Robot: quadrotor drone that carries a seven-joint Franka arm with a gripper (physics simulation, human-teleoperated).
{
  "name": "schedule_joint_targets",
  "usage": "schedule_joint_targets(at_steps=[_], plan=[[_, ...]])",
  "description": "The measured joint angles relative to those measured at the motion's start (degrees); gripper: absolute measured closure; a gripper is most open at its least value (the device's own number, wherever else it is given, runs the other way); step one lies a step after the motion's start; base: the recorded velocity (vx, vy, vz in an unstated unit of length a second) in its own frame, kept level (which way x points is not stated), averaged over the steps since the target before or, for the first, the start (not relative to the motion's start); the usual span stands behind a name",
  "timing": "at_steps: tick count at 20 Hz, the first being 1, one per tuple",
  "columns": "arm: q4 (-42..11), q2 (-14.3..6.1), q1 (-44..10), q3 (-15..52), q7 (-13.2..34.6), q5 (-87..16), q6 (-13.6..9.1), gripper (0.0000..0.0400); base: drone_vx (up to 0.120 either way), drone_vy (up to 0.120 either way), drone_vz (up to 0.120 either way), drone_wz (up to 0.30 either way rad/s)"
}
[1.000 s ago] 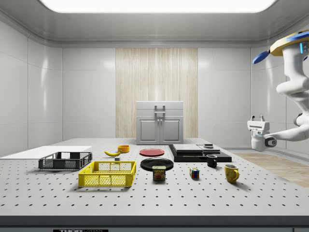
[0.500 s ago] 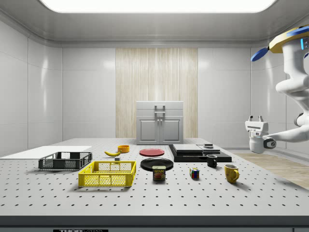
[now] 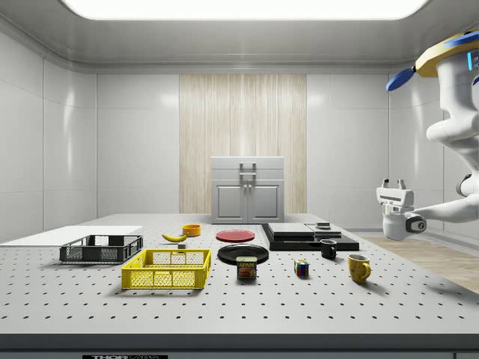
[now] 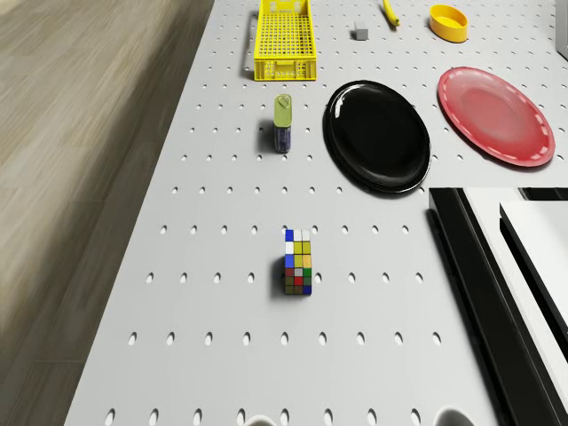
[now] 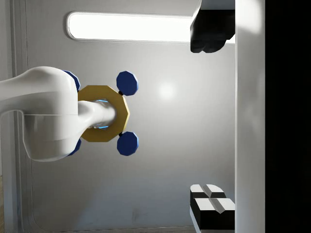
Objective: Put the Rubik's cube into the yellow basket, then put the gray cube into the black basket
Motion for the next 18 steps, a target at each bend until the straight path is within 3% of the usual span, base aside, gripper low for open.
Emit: schedule_joint_targets(at_steps=[9,11,18], plan=[[-0.5,-0.3,-1.1,3.4,0.6,-4.8,0.4,0.0000,0.120,0.018,0.000,0.000],[-0.8,-0.5,-1.6,5.1,1.0,-7.2,0.6,0.0000,0.120,0.000,-0.120,0.000],[-5.2,-1.6,-5.7,17.9,3.7,-25.5,1.4,0.0000,0.120,0.000,-0.029,0.000]])
